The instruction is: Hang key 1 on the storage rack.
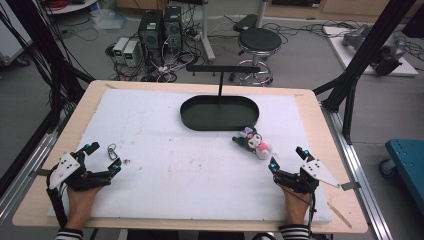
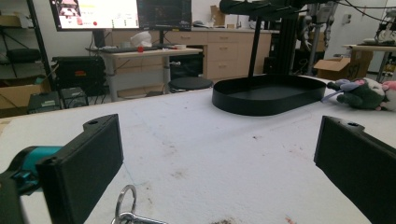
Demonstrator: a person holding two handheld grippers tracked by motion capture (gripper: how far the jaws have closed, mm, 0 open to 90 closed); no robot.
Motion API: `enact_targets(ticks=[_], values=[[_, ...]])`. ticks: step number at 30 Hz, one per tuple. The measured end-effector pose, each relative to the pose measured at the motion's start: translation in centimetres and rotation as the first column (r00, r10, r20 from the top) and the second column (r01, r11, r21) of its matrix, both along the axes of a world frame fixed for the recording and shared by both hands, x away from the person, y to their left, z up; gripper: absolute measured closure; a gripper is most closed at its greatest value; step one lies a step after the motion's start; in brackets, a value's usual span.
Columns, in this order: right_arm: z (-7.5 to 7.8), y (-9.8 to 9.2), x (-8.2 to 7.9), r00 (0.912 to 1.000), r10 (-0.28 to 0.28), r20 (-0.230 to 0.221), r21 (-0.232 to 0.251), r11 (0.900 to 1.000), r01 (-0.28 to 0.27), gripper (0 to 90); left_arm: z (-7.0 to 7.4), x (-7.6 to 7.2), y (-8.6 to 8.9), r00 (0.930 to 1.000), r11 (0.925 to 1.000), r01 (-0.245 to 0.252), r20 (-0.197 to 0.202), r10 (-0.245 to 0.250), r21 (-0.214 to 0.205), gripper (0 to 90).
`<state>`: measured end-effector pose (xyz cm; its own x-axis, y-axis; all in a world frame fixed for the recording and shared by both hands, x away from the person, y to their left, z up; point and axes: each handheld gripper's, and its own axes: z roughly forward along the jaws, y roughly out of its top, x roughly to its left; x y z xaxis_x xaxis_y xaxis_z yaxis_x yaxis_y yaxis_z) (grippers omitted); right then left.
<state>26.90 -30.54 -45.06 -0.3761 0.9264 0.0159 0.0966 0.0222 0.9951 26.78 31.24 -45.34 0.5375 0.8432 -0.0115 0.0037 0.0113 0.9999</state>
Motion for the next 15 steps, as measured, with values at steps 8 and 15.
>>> enact_targets(ticks=[8, 15], values=[[-0.01, 0.09, -0.02, 1.0000, -0.008, 0.002, -0.008, 0.9999, 0.008, 1.3, -0.08, -0.19, 0.11, 0.9998, 1.0000, 0.001, 0.021, -0.001, -0.008, 1.7], [0.00, 0.29, -0.03, 1.0000, -0.004, 0.005, -0.028, 0.9996, 0.004, 1.3, -0.09, -0.25, 0.11, 0.9996, 0.9999, 0.000, 0.028, 0.001, -0.011, 1.7]])
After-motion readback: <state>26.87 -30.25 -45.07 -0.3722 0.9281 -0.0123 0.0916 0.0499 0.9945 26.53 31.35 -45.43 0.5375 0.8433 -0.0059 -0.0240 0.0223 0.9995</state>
